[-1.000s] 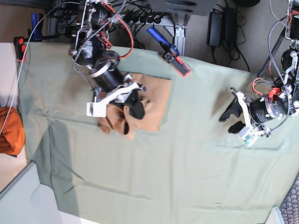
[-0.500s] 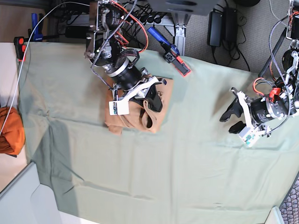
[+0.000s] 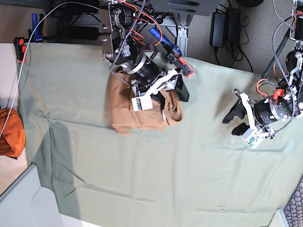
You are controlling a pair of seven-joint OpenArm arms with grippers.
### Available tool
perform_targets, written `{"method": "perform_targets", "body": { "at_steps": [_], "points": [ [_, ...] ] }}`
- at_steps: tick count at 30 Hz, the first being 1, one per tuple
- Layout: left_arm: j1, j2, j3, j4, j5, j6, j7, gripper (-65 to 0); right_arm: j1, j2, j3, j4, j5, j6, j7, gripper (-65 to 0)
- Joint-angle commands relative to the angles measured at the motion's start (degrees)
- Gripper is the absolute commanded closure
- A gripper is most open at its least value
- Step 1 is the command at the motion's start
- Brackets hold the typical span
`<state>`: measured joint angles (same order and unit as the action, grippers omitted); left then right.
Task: Fold the T-shirt properly
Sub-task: 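Move the right gripper over the folded bundle and press it flat, then grasp opposite edges of the folded bundle with both grippers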
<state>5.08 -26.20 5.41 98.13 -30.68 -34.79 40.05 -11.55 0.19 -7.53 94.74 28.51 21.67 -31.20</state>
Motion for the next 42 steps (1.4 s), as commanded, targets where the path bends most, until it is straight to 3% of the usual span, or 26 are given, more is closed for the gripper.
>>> {"method": "perform_targets", "body": {
  "at_steps": [1,8,12,27,42],
  "points": [
    [-0.76,-0.66,-0.31,1.03,-0.85,-0.35,-1.22,-32.8,0.44,-0.20,-1.22,0.68,0.83,5.77,0.57,-39.5],
    [-0.76,-0.66,-0.31,1.03,-0.98,-0.35,-1.18,-32.8,0.46,-0.22,-4.35,2.62,0.48,5.77,0.63,-39.5],
    [-0.76,-0.66,-0.31,1.03,-2.19,-0.37,-0.79,-32.8,0.59,-0.20,-4.35,4.33,-3.02,5.77,0.81,-39.4],
    [-0.81,-0.66,-2.60,1.03,-2.99,-0.37,-0.81,-32.8,0.59,-0.20,-10.51,6.03,-2.40,5.79,0.79,-39.4],
    [-0.81,-0.68,-4.22,1.03,-3.48,-0.39,-0.83,-32.7,0.96,-0.20,-10.38,13.90,-6.45,5.77,0.81,-39.4]
  ]
}}
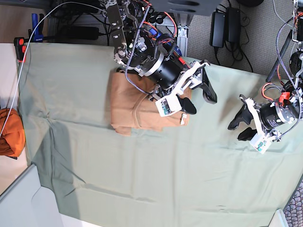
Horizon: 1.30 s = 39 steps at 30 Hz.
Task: Fold the T-shirt properly
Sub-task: 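Grasp opposite edges of the folded bundle with both grippers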
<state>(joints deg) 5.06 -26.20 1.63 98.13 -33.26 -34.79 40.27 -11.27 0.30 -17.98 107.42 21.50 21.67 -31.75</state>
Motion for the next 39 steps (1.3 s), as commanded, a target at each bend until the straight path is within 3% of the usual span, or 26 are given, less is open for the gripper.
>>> {"method": "perform_targets", "body": {
  "at_steps": [1,3,5,7,12,14,16,19,22,25,31,39],
  "points": [
    [-0.79,-0.66,-0.44,1.03,-1.27,-0.48,-1.03,-32.6,1.16,-0.28,0.33,1.27,-0.26,5.77,1.36,-39.2],
    [-0.76,-0.66,-0.44,1.05,-2.10,-2.14,-0.98,-32.1,2.45,-0.28,1.64,1.38,-2.16,5.75,1.60,-33.3],
    [-0.74,-0.68,-0.42,1.29,-3.80,-5.21,-0.02,-25.5,4.00,-0.28,4.42,1.40,-3.26,5.73,2.34,-17.9],
    [-0.72,-0.66,-0.42,3.15,-6.38,-5.21,1.97,-17.1,5.81,-0.26,8.52,1.40,-3.32,5.73,2.40,0.0],
    [0.50,-0.81,0.50,12.44,-8.52,-5.21,2.10,-1.1,10.84,1.51,20.26,0.98,-3.72,5.73,2.38,0.0],
    [1.16,-0.98,3.48,14.36,-8.22,-5.21,1.49,0.0,12.90,3.13,23.71,-0.61,-3.74,5.70,2.38,0.0],
    [1.11,-0.94,8.92,14.51,-5.14,-5.21,0.17,0.0,14.91,5.40,26.23,-3.54,-3.72,5.62,2.45,0.0],
    [1.01,0.09,19.28,14.47,5.05,-5.21,-3.45,0.0,17.75,9.44,27.74,-9.55,-3.54,5.62,3.96,0.0],
    [0.61,2.08,28.20,14.03,14.10,-5.21,-5.49,0.0,20.57,12.41,27.39,-15.26,-2.58,5.66,4.42,0.0],
    [0.48,3.98,33.27,12.28,18.80,-5.21,-6.47,0.0,22.99,13.55,26.14,-20.15,-2.58,5.66,4.37,0.0],
    [-0.52,4.59,37.03,8.41,20.13,-5.21,-7.52,0.0,27.26,13.73,19.87,-28.79,-2.67,5.81,4.46,0.0],
    [-4.81,4.57,37.13,0.59,24.24,-5.21,-9.92,0.0,28.85,13.88,11.56,-29.11,-5.05,5.81,4.11,0.0]
  ]
}}
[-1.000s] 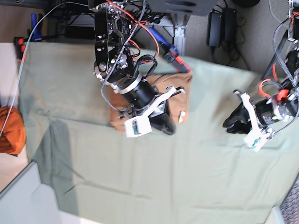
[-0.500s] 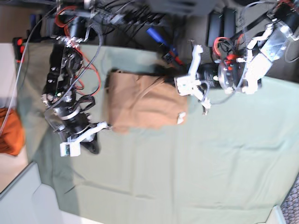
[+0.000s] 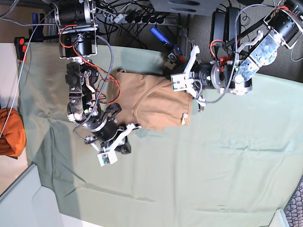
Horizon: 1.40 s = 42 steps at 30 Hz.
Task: Fold the T-shirt properly
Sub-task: 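Grasp opposite edges of the folded bundle with both grippers, then fold the bundle over once more with both grippers and release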
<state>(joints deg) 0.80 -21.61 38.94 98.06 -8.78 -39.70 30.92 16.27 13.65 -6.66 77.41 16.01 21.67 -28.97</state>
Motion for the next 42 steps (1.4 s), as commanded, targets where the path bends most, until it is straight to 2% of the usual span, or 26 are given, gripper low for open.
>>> {"method": "perform_targets", "body": {
  "at_steps": [1,4,9,13,18,22,30,38,42],
  "points": [
    [-1.16,-0.02,-0.17,-0.20,0.20,-0.30,-0.57,0.0,1.33,0.50,-0.17,0.92,0.46,5.81,1.36,0.0],
    [-2.47,-0.07,-0.17,-1.55,0.28,-0.30,-0.70,0.0,1.29,0.52,-0.52,0.92,0.46,5.81,1.14,0.0],
    [-2.56,-1.95,-0.17,-1.57,0.52,-0.30,-0.70,0.0,0.98,1.44,-0.50,0.92,1.27,5.81,-2.99,0.0],
    [-2.93,-4.70,-0.26,-1.60,0.81,-0.30,-0.76,0.0,-1.46,4.46,-0.50,1.73,5.81,5.84,-4.11,0.0],
    [-4.48,-8.31,-0.33,-1.62,1.14,0.55,-2.34,0.0,-6.69,8.41,-0.48,6.45,8.72,5.84,-4.55,0.0],
    [-5.79,-8.68,-0.33,-1.81,1.09,0.52,-2.97,0.0,-11.23,9.53,-0.39,11.67,8.63,5.79,-5.03,0.0],
    [-10.12,-7.10,-0.33,-4.87,0.98,2.10,-3.80,0.0,-19.19,9.44,0.31,19.41,8.72,5.79,-7.13,0.0],
    [-16.28,0.68,-0.33,-17.49,0.87,2.21,-4.13,0.0,-25.09,8.98,0.87,24.61,10.08,5.77,-7.32,0.0],
    [-18.12,2.58,-0.33,-19.06,-0.35,2.23,-3.87,0.0,-25.64,7.43,1.86,25.35,9.90,5.79,-7.54,0.0]
  ]
}}
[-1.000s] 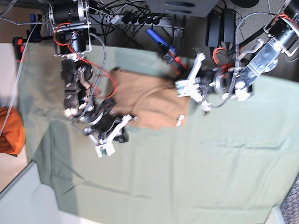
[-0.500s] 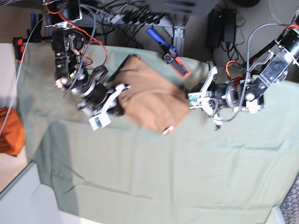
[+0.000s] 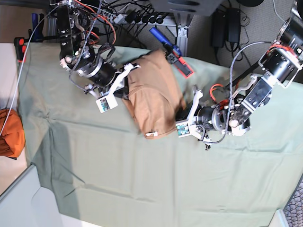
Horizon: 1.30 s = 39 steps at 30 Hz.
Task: Fold the T-shirt properly
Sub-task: 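Fold the bundle over once more with both grippers and release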
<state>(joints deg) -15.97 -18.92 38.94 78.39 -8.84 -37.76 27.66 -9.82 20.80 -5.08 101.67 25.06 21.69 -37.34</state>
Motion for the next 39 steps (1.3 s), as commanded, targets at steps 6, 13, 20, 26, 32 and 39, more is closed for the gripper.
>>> {"method": "perform_targets", "body": {
  "at_steps": [6,13,20,26,32,39],
  "points": [
    [-3.32,-1.33,-2.89,1.60,-8.28,2.80,8.00,0.0,0.61,-0.17,7.15,1.11,0.90,5.75,1.16,0.0],
    [3.26,-8.85,-4.74,14.47,-12.76,-1.09,10.67,0.0,0.92,1.18,15.52,1.07,1.77,5.75,1.57,0.0],
    [11.93,-11.39,-4.72,21.18,-10.71,-1.95,9.27,0.0,0.90,2.99,15.80,1.07,2.03,5.77,2.82,0.0],
    [13.25,-9.62,-4.28,20.22,-5.88,-2.24,6.38,0.0,0.90,2.95,15.74,1.05,2.40,5.77,2.80,0.0],
    [12.76,-6.71,-0.74,16.76,-1.05,-2.24,5.31,0.0,0.76,2.84,15.74,1.05,2.54,5.77,2.38,0.0],
    [8.33,-4.24,0.15,8.96,-0.07,-1.81,2.86,0.0,0.42,2.84,15.74,1.05,5.84,5.79,0.20,0.0]
  ]
}}
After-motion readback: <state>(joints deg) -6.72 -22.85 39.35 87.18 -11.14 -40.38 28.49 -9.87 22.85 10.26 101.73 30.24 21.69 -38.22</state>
